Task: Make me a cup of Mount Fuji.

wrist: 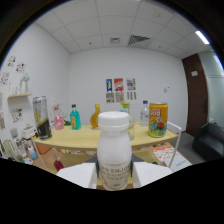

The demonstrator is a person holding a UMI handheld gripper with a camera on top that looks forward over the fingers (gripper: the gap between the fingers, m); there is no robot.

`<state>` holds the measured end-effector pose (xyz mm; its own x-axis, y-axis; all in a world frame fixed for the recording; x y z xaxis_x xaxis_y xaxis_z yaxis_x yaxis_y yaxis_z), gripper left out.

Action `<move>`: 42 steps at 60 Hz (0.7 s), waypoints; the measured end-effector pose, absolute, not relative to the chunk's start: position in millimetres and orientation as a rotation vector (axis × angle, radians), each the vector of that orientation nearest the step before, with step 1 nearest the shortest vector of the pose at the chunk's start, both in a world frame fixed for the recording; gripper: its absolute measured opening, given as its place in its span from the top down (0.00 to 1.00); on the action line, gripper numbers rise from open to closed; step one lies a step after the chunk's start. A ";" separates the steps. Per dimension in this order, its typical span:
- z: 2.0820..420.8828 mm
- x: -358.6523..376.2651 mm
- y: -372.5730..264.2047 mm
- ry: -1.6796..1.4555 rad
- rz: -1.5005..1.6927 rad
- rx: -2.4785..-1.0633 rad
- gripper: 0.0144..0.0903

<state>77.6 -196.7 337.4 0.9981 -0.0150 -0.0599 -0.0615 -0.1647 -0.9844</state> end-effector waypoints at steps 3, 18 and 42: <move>306.1 89.2 -203.2 0.075 0.041 -1.761 0.55; 168.0 129.9 -219.9 0.107 0.011 -1.902 0.56; 92.8 132.8 -222.2 -0.476 -0.373 -1.962 0.56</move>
<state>132.8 -222.2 92.8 0.8728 0.1635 0.4598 0.4856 -0.3856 -0.7846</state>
